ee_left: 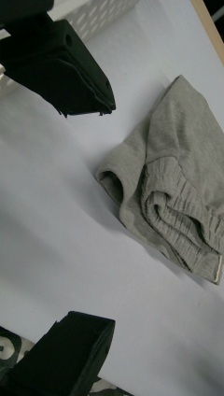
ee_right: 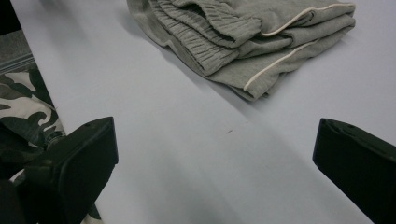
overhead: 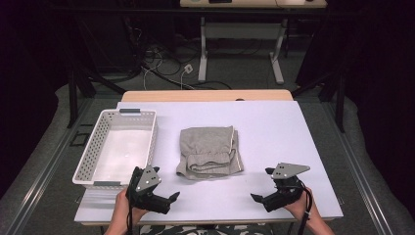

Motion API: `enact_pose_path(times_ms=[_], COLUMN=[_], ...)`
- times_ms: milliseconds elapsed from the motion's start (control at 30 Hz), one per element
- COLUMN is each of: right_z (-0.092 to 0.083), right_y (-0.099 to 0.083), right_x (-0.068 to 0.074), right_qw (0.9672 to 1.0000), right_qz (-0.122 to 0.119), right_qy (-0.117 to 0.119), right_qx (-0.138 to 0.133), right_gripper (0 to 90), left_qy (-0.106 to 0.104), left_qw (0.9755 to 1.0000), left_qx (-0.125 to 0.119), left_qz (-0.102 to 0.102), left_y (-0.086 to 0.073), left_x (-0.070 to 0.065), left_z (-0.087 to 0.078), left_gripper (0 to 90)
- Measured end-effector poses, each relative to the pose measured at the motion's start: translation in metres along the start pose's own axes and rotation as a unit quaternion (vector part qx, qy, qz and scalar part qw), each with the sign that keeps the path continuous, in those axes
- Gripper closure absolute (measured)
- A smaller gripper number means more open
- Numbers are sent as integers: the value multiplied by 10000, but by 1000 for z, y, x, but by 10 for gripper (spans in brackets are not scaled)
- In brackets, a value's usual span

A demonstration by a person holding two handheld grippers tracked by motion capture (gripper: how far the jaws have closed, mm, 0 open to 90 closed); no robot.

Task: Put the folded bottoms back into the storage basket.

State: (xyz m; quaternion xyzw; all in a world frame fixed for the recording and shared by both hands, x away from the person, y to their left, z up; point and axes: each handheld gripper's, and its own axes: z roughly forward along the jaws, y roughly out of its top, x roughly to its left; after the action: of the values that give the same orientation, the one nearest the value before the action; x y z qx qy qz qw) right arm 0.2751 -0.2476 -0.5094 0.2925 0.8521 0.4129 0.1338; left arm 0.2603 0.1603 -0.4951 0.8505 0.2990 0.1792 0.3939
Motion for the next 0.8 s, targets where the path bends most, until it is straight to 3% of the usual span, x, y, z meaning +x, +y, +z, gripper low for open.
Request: enact_pose_path(times_ms=[633, 800], right_z=[21, 27], right_y=[18, 22], right_x=[-14, -18], right_qw=[9998, 9996], right_qz=[139, 219], right_qy=[58, 74], right_qx=[140, 176], right_gripper=[0, 0], left_qy=[-121, -125], left_qw=[9998, 9997], left_qx=[123, 161], left_qz=[-48, -161], left_y=[27, 30], left_x=[2, 4], left_z=[33, 41], left_gripper=[0, 0])
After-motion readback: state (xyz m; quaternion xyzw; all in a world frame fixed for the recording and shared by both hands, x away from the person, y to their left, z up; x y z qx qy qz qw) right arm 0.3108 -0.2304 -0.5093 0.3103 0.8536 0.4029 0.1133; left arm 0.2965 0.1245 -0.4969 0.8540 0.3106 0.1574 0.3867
